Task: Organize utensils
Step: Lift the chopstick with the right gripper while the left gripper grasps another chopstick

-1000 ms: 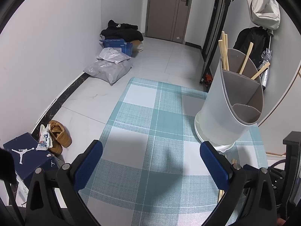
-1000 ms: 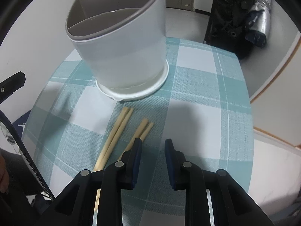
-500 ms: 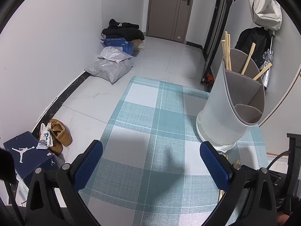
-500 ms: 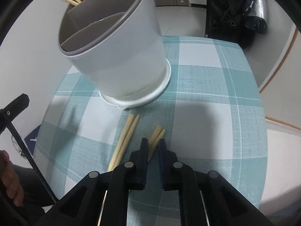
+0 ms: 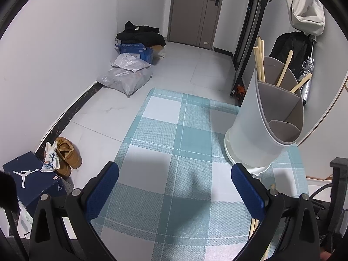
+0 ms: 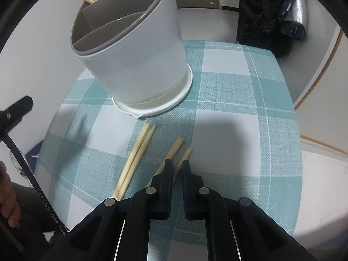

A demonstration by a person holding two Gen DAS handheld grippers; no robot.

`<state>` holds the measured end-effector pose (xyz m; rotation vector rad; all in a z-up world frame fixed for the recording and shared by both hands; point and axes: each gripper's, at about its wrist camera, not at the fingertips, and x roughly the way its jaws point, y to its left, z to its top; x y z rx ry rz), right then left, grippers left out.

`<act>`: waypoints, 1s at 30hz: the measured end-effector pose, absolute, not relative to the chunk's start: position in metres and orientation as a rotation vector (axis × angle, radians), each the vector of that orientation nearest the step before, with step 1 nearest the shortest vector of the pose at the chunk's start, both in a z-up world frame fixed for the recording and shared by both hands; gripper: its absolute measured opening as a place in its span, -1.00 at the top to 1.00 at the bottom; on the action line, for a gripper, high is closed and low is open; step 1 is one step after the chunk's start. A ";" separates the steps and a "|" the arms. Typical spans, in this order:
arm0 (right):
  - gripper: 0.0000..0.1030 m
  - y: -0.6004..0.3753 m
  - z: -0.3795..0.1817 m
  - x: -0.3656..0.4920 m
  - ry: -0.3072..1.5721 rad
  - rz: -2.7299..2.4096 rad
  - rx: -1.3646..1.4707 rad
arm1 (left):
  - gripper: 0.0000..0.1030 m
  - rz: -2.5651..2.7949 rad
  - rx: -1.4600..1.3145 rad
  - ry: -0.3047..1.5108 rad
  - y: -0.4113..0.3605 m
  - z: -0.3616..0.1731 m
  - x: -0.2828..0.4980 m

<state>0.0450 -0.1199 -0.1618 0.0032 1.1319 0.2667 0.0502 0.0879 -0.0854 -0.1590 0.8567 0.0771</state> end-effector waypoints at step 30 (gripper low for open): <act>0.92 -0.206 -0.133 0.059 0.978 0.375 0.473 | -0.88 -0.122 -0.010 1.145 -0.003 -0.147 0.071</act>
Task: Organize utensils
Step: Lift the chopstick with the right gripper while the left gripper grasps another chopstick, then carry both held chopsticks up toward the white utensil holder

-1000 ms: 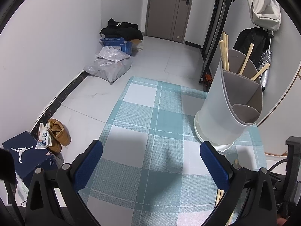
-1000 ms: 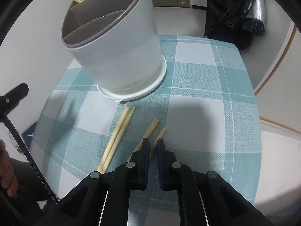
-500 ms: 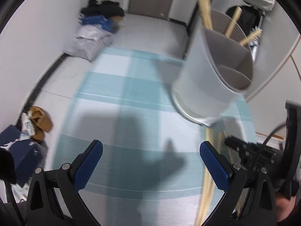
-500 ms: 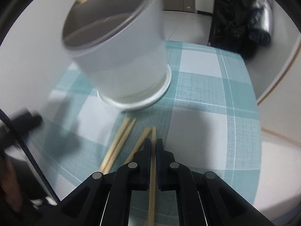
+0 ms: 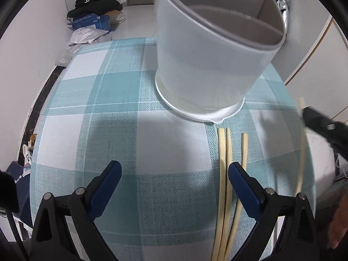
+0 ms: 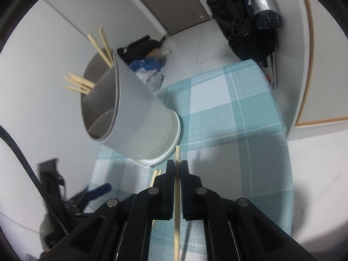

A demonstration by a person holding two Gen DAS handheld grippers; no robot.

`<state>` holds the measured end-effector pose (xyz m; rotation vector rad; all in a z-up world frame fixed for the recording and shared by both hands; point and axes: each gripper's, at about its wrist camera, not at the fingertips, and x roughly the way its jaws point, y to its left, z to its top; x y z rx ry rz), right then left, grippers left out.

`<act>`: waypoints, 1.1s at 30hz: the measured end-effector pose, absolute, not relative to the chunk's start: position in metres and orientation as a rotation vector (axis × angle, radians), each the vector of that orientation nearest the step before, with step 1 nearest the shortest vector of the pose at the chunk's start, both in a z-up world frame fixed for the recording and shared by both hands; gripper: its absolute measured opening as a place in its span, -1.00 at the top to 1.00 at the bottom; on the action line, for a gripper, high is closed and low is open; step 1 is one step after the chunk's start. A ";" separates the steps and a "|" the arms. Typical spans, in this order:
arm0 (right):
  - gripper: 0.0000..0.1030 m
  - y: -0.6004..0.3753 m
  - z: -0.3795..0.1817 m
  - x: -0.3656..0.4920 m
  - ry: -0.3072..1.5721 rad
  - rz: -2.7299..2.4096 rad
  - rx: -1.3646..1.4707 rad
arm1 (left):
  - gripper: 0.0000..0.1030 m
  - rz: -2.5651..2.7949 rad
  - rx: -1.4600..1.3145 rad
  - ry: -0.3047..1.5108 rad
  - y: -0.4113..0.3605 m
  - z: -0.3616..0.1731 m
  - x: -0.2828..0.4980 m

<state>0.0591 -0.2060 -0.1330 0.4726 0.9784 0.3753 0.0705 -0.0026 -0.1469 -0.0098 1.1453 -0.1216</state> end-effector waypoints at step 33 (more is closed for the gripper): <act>0.92 -0.220 -0.109 0.041 0.903 0.413 0.483 | 0.71 -0.188 0.064 1.110 -0.048 -0.138 0.064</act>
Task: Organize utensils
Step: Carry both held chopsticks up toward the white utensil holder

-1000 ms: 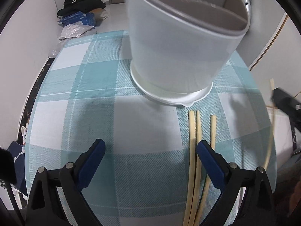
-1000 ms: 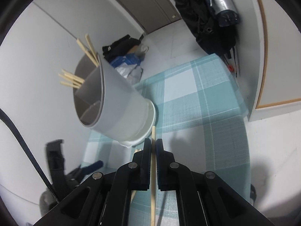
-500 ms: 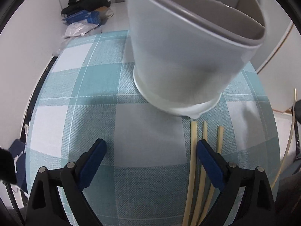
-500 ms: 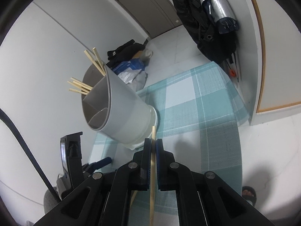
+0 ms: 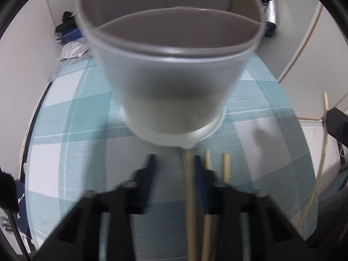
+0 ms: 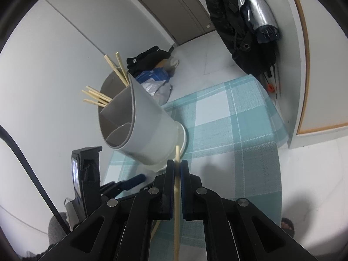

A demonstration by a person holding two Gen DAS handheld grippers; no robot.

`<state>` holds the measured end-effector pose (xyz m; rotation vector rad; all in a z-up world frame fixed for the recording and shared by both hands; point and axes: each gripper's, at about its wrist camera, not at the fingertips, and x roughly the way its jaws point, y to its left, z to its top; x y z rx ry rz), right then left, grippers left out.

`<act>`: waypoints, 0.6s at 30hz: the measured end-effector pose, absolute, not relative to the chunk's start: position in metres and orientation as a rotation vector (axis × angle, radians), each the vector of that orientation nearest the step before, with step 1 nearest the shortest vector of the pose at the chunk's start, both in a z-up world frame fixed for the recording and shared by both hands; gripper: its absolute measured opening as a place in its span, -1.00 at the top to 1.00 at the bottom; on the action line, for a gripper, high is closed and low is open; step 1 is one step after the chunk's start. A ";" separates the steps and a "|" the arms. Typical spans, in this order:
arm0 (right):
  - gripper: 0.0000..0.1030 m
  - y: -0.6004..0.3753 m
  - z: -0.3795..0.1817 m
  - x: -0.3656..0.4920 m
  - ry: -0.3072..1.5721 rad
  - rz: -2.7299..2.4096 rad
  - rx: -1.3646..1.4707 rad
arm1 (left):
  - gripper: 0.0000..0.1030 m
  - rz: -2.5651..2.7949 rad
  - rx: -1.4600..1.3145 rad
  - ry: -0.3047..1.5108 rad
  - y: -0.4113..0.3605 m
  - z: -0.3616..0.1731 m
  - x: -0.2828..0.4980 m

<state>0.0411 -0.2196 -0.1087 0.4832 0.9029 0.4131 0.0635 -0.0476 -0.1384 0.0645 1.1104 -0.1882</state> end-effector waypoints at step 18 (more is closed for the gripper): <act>0.92 -0.189 -0.072 0.013 0.722 0.433 0.282 | 0.94 -0.186 -0.181 0.802 0.000 -0.059 0.016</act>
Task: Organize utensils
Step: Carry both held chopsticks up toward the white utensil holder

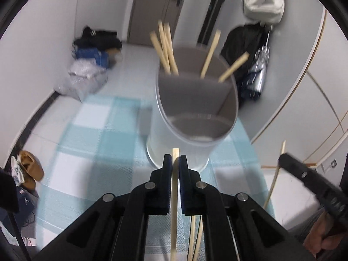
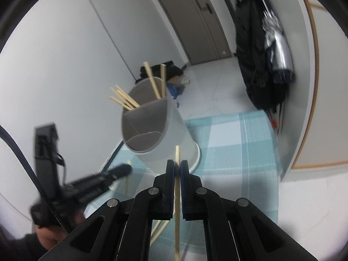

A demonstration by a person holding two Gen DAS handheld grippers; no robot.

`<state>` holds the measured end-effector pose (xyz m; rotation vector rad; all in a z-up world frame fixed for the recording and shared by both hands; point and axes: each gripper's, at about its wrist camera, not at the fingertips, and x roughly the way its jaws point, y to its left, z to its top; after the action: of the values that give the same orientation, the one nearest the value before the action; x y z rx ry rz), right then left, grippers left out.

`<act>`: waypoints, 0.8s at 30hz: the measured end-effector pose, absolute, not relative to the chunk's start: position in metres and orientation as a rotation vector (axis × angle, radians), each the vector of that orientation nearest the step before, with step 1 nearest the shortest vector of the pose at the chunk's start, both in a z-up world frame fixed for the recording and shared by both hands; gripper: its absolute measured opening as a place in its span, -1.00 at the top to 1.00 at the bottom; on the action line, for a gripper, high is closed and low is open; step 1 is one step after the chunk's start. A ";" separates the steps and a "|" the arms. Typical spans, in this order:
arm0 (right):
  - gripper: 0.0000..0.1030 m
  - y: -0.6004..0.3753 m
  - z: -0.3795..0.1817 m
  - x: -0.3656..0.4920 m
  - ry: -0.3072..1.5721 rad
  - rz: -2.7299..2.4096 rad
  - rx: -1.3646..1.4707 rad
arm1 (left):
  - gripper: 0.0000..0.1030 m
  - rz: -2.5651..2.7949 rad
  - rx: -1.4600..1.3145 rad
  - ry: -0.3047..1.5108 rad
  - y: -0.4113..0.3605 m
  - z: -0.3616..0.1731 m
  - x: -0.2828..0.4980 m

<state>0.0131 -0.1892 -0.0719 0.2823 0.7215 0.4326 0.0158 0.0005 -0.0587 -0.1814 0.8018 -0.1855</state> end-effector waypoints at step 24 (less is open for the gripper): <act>0.92 -0.168 -0.015 -0.017 0.547 0.456 0.223 | 0.94 -0.240 -0.132 0.644 0.017 0.024 0.009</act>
<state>-0.0170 -0.1681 -0.0154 0.2227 0.5469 0.4559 0.0089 0.0167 0.0240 -0.1320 0.6437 -0.2403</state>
